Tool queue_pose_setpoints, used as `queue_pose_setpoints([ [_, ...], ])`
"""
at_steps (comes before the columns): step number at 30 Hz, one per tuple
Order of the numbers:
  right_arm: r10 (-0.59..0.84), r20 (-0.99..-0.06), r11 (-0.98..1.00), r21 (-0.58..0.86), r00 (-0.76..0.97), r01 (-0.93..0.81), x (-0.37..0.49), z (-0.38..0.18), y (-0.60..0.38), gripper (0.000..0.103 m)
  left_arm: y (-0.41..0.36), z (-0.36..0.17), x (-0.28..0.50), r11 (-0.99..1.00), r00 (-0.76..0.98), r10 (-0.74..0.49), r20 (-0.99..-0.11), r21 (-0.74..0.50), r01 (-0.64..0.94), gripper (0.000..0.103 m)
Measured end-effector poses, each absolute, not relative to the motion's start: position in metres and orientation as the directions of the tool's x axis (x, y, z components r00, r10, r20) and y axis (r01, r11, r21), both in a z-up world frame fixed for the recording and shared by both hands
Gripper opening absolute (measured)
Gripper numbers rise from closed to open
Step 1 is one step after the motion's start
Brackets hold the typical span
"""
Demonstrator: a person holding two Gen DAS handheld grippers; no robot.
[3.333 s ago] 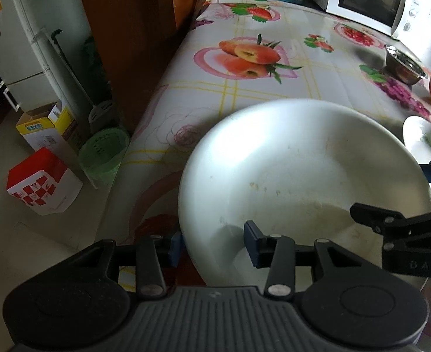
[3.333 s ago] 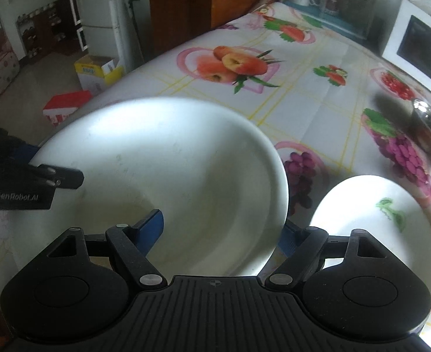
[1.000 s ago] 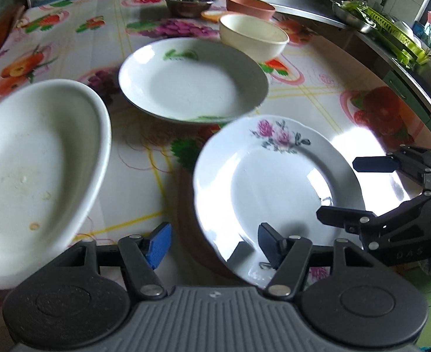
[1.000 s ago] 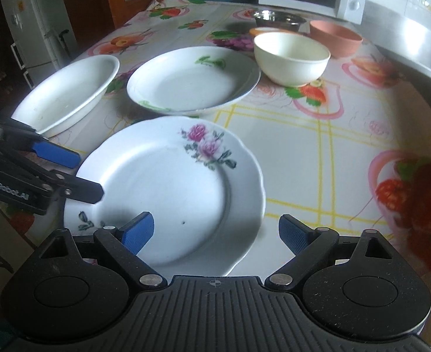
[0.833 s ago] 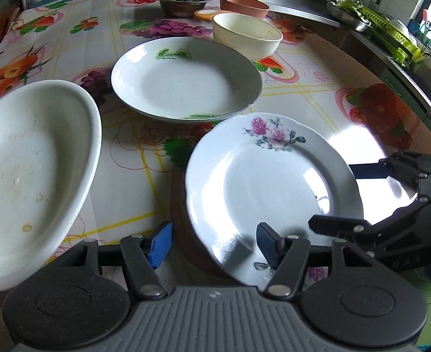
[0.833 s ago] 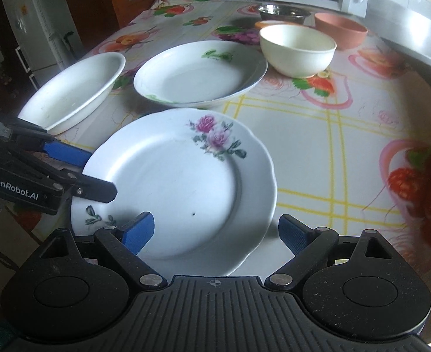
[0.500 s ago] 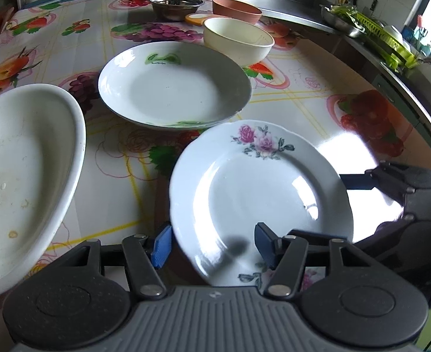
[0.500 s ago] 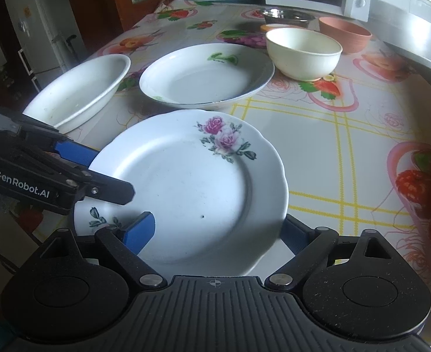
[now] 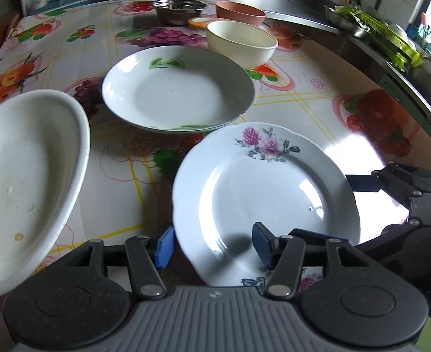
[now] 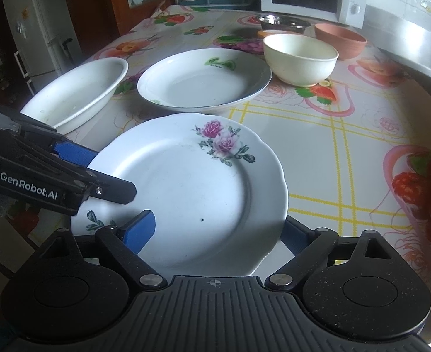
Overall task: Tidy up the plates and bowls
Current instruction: 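Grasp and lift the pink-flower plate with both grippers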
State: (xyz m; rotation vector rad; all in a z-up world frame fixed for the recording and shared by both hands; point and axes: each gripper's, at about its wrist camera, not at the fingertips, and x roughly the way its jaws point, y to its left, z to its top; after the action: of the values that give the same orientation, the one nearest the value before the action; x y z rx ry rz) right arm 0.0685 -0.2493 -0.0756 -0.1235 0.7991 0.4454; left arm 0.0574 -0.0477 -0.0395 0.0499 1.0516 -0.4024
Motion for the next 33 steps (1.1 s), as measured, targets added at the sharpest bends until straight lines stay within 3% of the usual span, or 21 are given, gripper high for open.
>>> queue_pose_setpoints([
  [15, 0.382, -0.682, 0.859, 0.014, 0.624, -0.511, 0.065, -0.051, -0.223, 0.087, -0.017, -0.007, 0.042, 0.957, 0.523, -0.266, -0.810, -0.156, 0.244, 0.056],
  [33, 0.517, -0.641, 0.761, 0.042, 0.567, -0.647, 0.132, -0.021, -0.133, 0.087, 0.080, 0.027, 0.090, 0.990, 0.638, -0.116, -0.761, -0.140, 0.013, 0.056],
])
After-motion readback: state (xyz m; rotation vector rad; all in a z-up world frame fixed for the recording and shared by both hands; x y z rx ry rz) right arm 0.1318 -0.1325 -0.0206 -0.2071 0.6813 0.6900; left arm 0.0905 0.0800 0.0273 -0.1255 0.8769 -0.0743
